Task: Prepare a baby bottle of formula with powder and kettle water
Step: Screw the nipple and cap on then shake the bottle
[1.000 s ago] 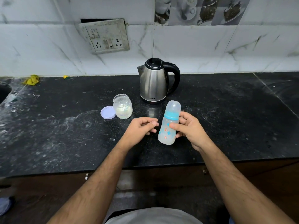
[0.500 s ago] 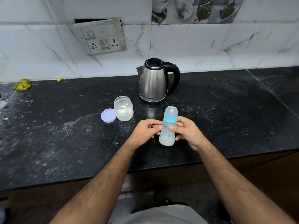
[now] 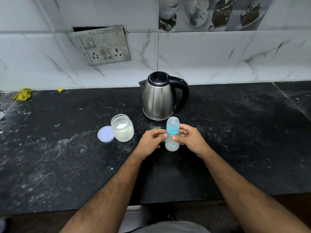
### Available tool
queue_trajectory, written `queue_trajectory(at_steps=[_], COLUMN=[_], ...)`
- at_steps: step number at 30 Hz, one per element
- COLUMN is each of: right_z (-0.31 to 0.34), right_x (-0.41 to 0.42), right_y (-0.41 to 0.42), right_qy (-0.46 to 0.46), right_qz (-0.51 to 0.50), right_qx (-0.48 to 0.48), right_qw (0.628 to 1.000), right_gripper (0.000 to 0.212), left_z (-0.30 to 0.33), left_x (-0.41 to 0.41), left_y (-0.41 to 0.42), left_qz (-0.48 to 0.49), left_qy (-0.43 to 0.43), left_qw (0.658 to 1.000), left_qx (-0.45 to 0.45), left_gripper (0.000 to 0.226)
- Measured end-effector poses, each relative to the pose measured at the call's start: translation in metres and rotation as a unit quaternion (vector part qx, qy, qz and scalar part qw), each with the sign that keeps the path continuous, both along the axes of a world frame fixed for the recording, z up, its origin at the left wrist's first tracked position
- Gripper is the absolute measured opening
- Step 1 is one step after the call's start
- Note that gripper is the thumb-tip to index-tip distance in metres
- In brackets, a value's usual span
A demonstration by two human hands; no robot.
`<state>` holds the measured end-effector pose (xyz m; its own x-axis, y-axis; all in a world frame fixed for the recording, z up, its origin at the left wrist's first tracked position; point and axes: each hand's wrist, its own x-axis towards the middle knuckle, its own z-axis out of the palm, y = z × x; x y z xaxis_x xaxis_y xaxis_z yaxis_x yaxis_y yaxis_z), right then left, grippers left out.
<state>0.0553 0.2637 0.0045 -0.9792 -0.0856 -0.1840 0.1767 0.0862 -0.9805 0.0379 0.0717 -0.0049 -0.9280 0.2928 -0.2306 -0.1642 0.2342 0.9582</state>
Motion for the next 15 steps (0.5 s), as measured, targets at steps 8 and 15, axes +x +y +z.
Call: queue_trajectory(at_steps=[8, 15], right_z=[-0.005, -0.015], right_x=[-0.060, -0.087], right_y=[0.020, 0.032], right_qy=[0.021, 0.014], right_qz=[0.029, 0.041], right_qx=[0.059, 0.073], right_qw=[0.998, 0.996], right_gripper=[0.055, 0.056], left_z=[-0.001, -0.011], left_x=[-0.040, -0.058], left_y=[0.026, 0.044], left_qz=[0.040, 0.035], left_qy=[0.002, -0.008], left_qw=[0.999, 0.999], left_qx=[-0.001, -0.011], left_gripper=[0.026, 0.046])
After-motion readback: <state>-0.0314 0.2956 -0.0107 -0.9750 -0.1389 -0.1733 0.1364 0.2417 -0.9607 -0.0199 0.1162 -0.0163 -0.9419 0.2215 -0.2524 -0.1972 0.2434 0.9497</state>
